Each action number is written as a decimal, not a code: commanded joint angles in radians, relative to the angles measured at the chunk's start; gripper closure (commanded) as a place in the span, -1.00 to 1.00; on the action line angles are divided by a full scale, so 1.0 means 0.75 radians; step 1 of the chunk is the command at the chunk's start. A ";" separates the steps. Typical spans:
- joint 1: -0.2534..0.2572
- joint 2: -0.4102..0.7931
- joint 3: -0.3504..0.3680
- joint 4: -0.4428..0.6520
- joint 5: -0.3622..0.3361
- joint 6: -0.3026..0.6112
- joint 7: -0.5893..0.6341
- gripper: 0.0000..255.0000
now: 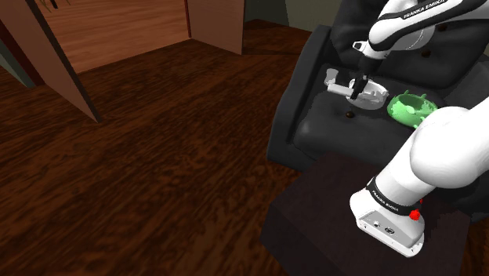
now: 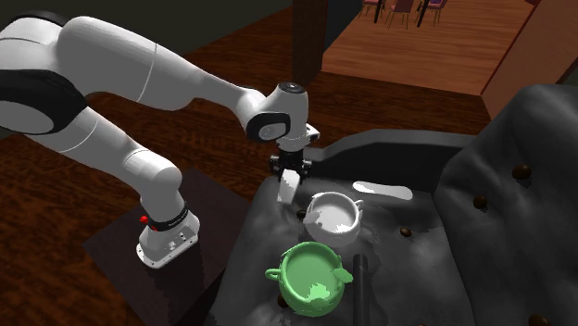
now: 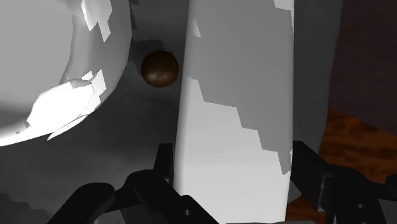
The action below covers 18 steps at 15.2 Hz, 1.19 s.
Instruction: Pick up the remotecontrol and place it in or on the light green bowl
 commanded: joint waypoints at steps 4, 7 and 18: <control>-0.021 -0.067 0.052 0.046 -0.013 -0.110 0.022 1.00; -0.030 -0.099 0.079 0.078 -0.014 -0.173 0.029 1.00; -0.105 -0.186 0.048 0.169 -0.064 -0.325 -0.080 1.00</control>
